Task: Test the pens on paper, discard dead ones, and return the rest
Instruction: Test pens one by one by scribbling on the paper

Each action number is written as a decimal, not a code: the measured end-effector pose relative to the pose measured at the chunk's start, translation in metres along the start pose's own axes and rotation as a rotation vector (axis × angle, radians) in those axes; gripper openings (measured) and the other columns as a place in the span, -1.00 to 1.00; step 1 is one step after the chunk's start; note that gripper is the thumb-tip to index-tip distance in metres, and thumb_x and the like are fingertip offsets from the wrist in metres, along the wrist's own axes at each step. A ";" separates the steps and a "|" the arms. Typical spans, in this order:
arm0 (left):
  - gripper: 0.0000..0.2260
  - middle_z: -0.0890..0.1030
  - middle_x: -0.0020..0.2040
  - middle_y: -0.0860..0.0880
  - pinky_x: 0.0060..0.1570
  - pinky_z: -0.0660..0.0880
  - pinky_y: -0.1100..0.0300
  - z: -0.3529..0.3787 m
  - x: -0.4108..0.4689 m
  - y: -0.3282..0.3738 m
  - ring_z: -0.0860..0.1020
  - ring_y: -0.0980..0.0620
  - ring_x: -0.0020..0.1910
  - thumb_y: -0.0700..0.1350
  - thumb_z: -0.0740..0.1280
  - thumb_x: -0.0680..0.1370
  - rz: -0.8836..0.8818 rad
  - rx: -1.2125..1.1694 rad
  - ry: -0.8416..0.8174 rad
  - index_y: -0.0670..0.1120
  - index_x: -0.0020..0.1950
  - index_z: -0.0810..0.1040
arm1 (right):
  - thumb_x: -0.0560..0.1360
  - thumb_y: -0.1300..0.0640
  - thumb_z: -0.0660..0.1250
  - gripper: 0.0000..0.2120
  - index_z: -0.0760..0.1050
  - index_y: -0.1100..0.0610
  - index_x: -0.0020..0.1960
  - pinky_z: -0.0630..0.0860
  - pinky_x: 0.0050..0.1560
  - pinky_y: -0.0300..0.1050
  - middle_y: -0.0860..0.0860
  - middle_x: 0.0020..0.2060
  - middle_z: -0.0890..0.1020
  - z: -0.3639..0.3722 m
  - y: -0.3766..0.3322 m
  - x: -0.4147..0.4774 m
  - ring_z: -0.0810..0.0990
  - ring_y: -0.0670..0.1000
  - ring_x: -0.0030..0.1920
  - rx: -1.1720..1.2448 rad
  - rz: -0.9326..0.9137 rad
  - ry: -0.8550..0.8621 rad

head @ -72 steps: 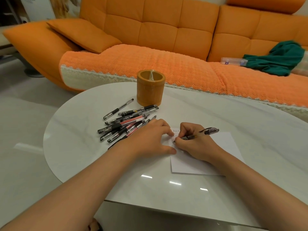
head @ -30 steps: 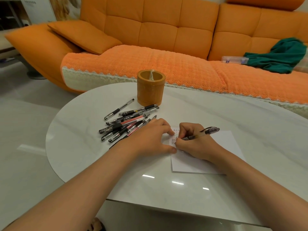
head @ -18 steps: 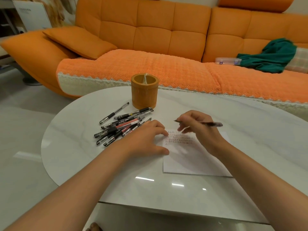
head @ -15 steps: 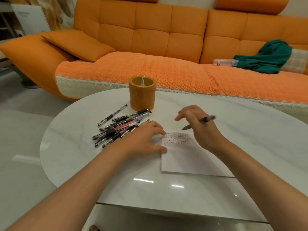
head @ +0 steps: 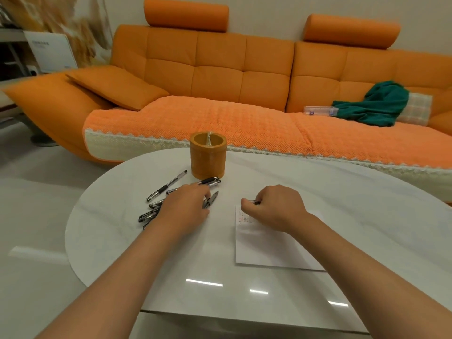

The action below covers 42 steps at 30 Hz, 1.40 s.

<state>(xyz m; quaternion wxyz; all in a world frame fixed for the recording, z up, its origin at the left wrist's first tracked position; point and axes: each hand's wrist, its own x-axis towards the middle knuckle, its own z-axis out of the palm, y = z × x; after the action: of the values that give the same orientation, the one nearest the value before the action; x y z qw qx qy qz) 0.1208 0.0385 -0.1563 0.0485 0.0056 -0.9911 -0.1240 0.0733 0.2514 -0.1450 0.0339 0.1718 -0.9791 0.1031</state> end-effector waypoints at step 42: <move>-0.83 0.61 0.04 0.13 0.00 0.58 0.04 -0.006 -0.004 0.004 0.55 0.09 -0.01 0.01 0.35 0.59 0.056 -0.260 0.176 0.10 0.18 0.58 | 0.59 0.16 0.14 -0.67 0.49 -0.04 0.29 0.38 0.02 -0.13 -0.05 0.07 0.63 0.025 -0.026 0.028 0.48 -0.07 -0.01 0.119 -0.482 0.007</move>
<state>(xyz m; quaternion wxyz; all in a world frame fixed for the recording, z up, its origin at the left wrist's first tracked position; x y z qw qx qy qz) 0.1256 0.0410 -0.1498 0.1390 -0.0174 -0.9584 -0.2487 0.0553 0.2135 -0.1616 0.0506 0.4017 -0.9019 0.1503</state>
